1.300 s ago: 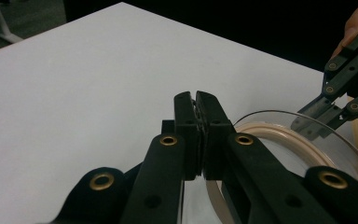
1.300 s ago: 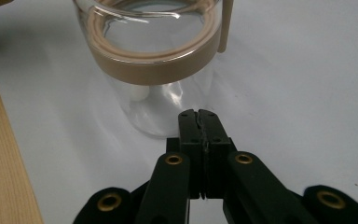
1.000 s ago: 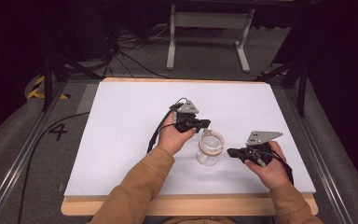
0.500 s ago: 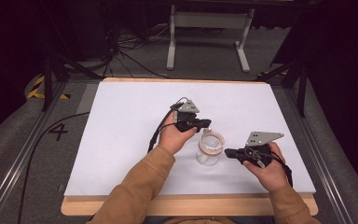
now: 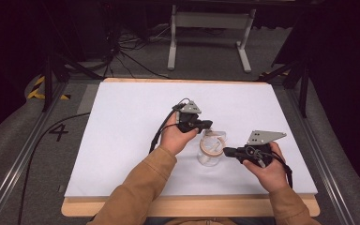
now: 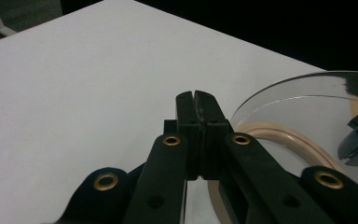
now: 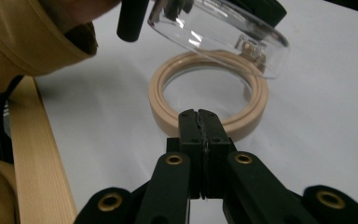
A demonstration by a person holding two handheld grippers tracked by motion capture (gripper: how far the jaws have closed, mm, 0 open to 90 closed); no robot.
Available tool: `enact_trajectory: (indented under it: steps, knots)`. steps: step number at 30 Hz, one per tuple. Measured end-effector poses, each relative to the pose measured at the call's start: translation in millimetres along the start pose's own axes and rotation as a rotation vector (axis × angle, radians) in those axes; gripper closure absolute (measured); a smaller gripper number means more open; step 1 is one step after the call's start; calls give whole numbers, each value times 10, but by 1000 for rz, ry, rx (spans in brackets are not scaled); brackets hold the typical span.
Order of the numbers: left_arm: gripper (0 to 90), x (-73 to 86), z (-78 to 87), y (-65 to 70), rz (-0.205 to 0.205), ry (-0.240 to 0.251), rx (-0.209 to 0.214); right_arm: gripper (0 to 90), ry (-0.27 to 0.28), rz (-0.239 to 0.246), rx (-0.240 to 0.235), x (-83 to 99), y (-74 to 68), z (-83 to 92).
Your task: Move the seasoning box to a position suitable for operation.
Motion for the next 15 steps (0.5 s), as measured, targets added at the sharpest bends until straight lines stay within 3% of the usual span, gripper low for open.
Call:
enact_trajectory:
  steps: [5,8,15]
  knots:
    - [899,2,3,-2,7,-4,3,900,44,-36,-23,-21,10,-35]
    - [899,2,5,-3,8,-5,3,900,111,-61,-47,-25,51,-60]
    - [899,2,7,-3,6,-7,2,900,172,-60,-61,-14,80,-70]
Point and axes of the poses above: each handheld gripper's, and its own axes: z roughly backward along the jaws, x roughly out of its underside, y roughly to its right, the point moved 2 cm from there along -z, roughly forward along the jaws, and after that the axes turned 5 degrees about y, right-handed, at the moved point
